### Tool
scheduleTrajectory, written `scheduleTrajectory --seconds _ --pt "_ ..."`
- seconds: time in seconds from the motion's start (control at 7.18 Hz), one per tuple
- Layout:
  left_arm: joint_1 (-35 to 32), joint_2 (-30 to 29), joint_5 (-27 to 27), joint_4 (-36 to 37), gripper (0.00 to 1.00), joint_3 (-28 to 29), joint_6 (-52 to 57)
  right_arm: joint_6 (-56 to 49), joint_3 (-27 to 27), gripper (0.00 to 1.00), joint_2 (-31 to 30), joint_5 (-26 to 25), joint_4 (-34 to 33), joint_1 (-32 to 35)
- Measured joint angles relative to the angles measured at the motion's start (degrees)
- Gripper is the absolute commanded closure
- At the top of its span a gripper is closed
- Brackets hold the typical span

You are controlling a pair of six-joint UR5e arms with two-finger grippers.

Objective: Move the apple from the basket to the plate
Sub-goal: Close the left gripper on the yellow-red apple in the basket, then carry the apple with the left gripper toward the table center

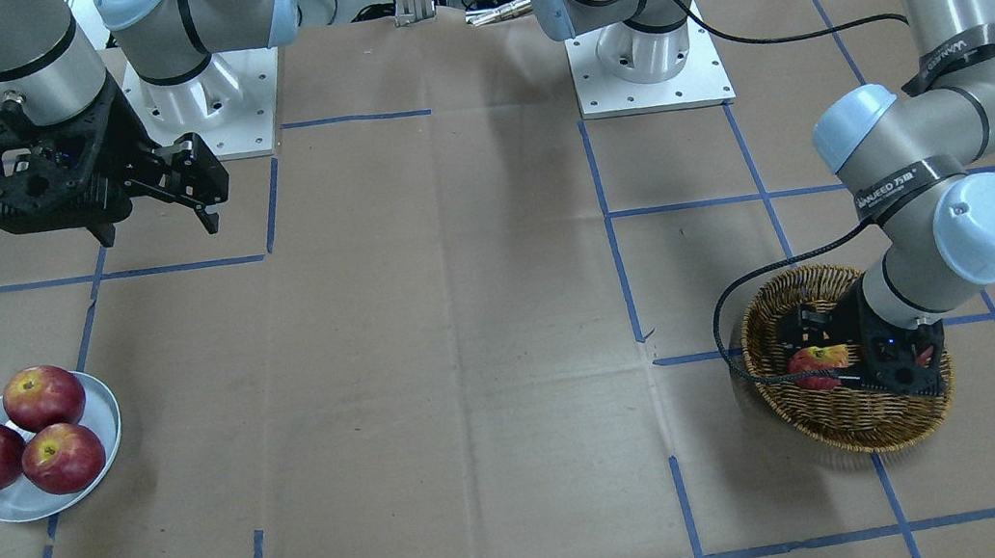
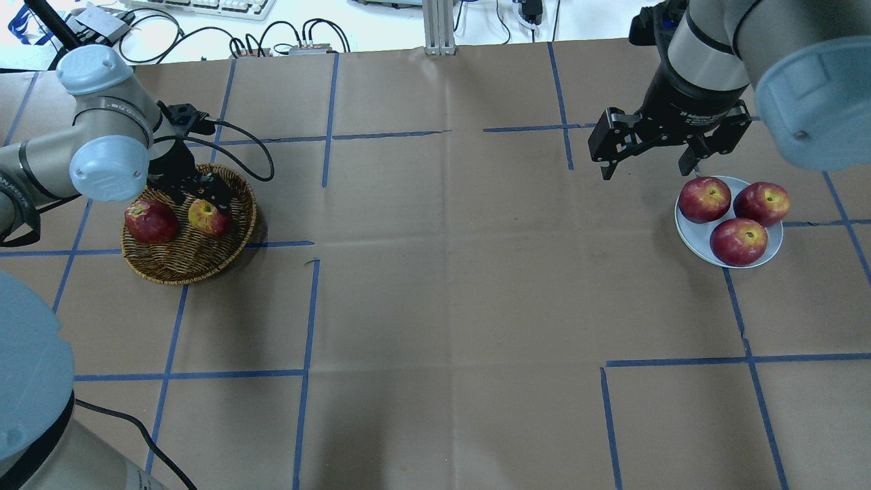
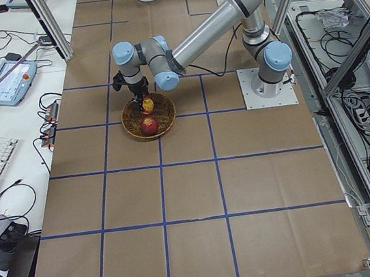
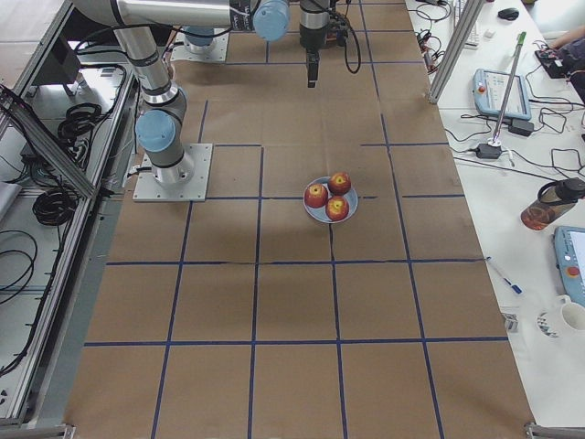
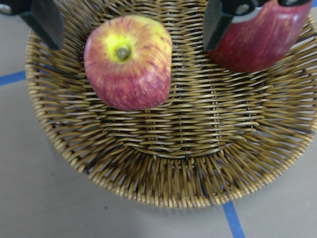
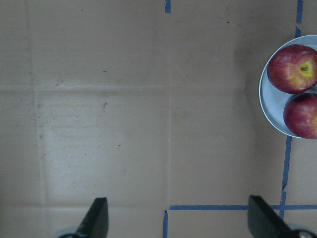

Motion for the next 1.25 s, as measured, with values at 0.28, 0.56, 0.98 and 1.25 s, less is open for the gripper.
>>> scheduleTrajectory --seconds 0.28,0.56,0.98,1.25 --pt "0.0 -1.17 -0.17 2.2 0.16 -1.93 -0.01 0.02 0.0 0.0 0.0 0.0 0.0 0.0" --pt "0.02 -1.94 -0.18 3.22 0.49 -2.54 -0.05 0.06 0.0 0.0 0.0 0.0 0.0 0.0" --pt "-0.65 -0.71 0.23 2.35 0.59 -1.56 -0.35 0.01 0.0 0.0 0.0 0.0 0.0 0.0" --pt "-5.14 3.96 0.31 -1.36 0.58 -1.04 -8.82 0.0 0.0 0.0 0.0 0.0 0.0 0.0"
